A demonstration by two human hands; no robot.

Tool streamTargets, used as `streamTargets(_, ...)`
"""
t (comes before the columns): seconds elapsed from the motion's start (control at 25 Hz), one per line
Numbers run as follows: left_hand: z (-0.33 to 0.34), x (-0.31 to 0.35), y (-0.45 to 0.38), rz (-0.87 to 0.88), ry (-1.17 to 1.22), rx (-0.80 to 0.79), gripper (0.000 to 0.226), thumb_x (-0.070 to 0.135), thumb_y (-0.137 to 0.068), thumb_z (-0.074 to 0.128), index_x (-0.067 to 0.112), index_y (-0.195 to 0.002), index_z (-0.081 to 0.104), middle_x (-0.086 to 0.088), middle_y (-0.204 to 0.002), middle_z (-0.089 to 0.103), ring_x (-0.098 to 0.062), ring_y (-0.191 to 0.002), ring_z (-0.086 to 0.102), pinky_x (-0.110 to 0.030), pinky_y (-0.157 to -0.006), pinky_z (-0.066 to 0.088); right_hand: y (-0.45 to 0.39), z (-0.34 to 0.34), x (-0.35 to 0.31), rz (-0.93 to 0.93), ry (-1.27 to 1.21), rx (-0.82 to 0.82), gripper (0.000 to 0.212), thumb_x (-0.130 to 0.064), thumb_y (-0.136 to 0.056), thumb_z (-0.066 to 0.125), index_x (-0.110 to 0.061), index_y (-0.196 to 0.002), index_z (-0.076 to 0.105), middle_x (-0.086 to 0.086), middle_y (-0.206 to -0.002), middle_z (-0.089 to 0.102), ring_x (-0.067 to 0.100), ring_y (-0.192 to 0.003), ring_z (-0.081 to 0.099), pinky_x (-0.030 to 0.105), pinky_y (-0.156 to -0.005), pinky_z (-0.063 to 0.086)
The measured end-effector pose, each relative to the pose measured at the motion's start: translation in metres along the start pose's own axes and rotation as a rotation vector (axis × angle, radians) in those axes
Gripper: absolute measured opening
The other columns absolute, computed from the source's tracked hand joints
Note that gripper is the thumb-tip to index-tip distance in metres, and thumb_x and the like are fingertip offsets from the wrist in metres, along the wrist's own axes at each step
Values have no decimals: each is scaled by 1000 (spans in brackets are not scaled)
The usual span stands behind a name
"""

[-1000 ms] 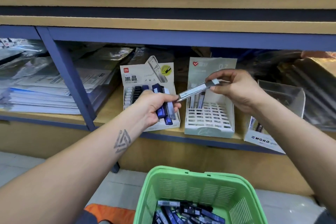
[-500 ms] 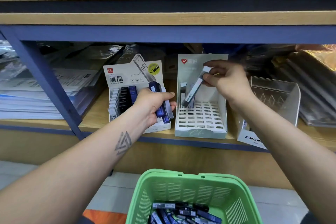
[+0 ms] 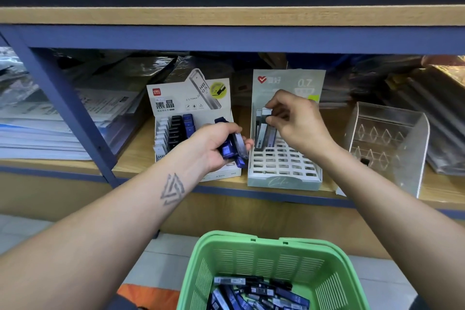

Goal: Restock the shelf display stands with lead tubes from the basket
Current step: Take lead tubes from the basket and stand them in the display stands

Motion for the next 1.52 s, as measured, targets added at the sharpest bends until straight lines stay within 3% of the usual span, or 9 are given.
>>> streamTargets(0.24, -3, -1, 2, 14, -4, -25, 22, 1, -97, 59, -5, -117, 54, -28, -112, 64, -26, -58, 71, -33, -52, 60, 1, 7, -3, -125, 284, -8, 23, -12, -96, 62, -14, -116, 73, 6, -113, 70, 26, -105, 65, 42, -87, 55)
streamTargets(0.44, 1, -2, 3, 2, -39, -94, 24, 3, -95, 62, -4, -118, 55, -27, -94, 71, -31, -70, 73, -40, -64, 63, 6, 11, -6, -120, 447, -88, 35, -12, -98, 54, -17, -131, 67, 6, -113, 63, 31, -103, 62, 40, -82, 54)
streamTargets(0.56, 5, -4, 7, -3, -82, -155, 23, 4, -96, 61, -6, -117, 57, -26, -87, 73, -30, -72, 74, -43, -67, 63, 11, 4, -9, -5, 216, -69, 36, -14, -98, 56, -20, -133, 64, -3, -104, 67, 17, -88, 64, 29, -78, 52)
streamTargets(0.64, 5, -5, 10, 10, -96, -162, 30, 2, -95, 62, -7, -123, 58, -25, -94, 73, -31, -75, 75, -44, -65, 63, 16, 5, -7, 204, -124, -178, 26, -17, -97, 62, -21, -124, 65, 0, -90, 73, 15, -72, 68, 27, -66, 51)
streamTargets(0.72, 5, -4, 10, 42, -108, -162, 39, 1, -90, 67, -6, -128, 59, -25, -106, 72, -34, -85, 74, -48, -72, 62, 26, 11, -9, 327, -308, -323, 34, -19, -93, 71, -18, -125, 60, 6, -85, 76, 18, -67, 71, 28, -59, 51)
streamTargets(0.88, 11, -6, 18, 63, -117, -210, 34, 0, -86, 71, -3, -120, 66, -21, -97, 74, -31, -78, 75, -43, -63, 62, 35, 10, -8, 352, -405, -352, 56, -9, -83, 82, -16, -134, 60, 6, -92, 69, 9, -63, 66, 22, -54, 48)
streamTargets(1.04, 20, -11, 25, 52, -125, -260, 26, 3, -89, 69, -6, -113, 66, -23, -86, 74, -32, -72, 75, -40, -59, 62, 36, 5, -4, 434, -590, -282, 43, 3, -79, 81, -7, -118, 67, 5, -83, 68, 14, -63, 68, 23, -57, 52)
streamTargets(1.28, 13, -9, 30, 23, -208, -310, 30, 10, -95, 63, -10, -117, 65, -31, -105, 71, -38, -89, 74, -47, -75, 63, 28, -2, 2, 472, -708, -106, 28, 9, -83, 73, 1, -109, 66, 10, -74, 71, 22, -65, 66, 28, -57, 54)
streamTargets(1.52, -29, 7, 34, 93, -337, -141, 24, 6, -95, 64, -9, -113, 63, -31, -96, 71, -41, -81, 73, -52, -71, 62, 19, 21, -25, 366, -630, -132, 13, 5, -88, 70, -1, -99, 66, 16, -80, 72, 18, -61, 68, 25, -57, 58)
Point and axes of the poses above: each hand's wrist, its own y-axis away from the middle knuckle, its own z-axis out of the palm, x = y × z, the point moved 5 cm from there along -y, towards the middle knuckle
